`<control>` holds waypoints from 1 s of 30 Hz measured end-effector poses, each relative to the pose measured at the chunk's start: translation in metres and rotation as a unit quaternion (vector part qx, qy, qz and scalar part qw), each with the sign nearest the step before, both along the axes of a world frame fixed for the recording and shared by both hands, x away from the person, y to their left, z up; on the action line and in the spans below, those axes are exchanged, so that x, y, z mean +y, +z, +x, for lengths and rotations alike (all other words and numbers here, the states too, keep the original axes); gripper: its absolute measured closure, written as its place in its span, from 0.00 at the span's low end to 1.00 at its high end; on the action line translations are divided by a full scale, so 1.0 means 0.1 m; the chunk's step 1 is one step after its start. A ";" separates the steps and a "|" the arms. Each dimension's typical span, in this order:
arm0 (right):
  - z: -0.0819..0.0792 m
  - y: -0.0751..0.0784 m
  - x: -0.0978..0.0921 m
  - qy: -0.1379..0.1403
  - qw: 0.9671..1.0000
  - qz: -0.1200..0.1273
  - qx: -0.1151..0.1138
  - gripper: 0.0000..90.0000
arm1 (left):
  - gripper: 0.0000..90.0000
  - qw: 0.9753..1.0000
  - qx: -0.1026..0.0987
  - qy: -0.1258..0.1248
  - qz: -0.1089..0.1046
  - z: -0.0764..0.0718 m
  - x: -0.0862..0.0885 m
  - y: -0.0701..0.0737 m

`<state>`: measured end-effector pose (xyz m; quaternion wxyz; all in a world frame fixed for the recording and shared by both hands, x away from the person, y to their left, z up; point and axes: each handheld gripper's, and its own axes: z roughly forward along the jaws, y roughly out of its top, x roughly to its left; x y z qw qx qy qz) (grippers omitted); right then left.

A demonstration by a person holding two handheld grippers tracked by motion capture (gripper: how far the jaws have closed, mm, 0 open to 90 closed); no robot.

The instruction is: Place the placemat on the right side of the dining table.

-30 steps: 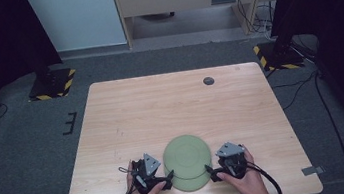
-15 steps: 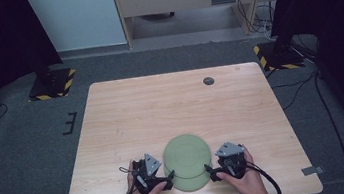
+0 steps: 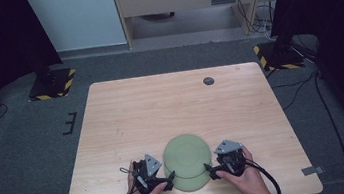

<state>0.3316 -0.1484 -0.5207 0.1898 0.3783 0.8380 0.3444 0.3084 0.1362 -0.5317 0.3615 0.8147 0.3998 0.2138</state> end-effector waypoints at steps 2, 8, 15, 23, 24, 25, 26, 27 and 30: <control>0.04 0.02 0.02 0.012 1.000 0.001 0.015 0.09 | 0.02 1.000 -0.001 -0.002 0.001 -0.01 0.00 0.00; 0.18 0.16 0.09 0.030 0.999 -0.011 0.036 0.10 | 0.02 1.000 0.000 -0.004 0.001 -0.01 0.00 0.00; 0.28 0.26 0.13 0.042 0.998 -0.021 0.045 0.08 | 0.01 1.000 -0.002 -0.001 0.001 0.00 -0.03 0.00; 0.33 0.28 0.14 0.042 0.997 -0.029 0.050 0.09 | 0.00 1.000 0.002 0.003 -0.001 0.02 -0.04 -0.01; 0.34 0.29 0.14 0.043 0.997 -0.031 0.049 0.10 | 0.00 1.000 0.001 0.003 -0.001 0.02 -0.04 -0.01; 0.35 0.30 0.13 0.043 0.997 -0.030 0.050 0.11 | 0.00 1.000 0.001 0.002 -0.001 0.02 -0.04 -0.01; 0.35 0.31 0.13 0.042 0.997 -0.027 0.054 0.11 | 0.01 1.000 0.000 0.002 -0.001 0.01 -0.04 -0.01; 0.36 0.31 0.13 0.044 0.997 -0.028 0.054 0.11 | 0.01 1.000 0.000 0.001 -0.001 0.01 -0.04 0.00; 0.38 0.34 0.14 0.048 0.997 -0.035 0.053 0.10 | 0.02 1.000 -0.001 -0.001 0.000 -0.01 -0.05 0.00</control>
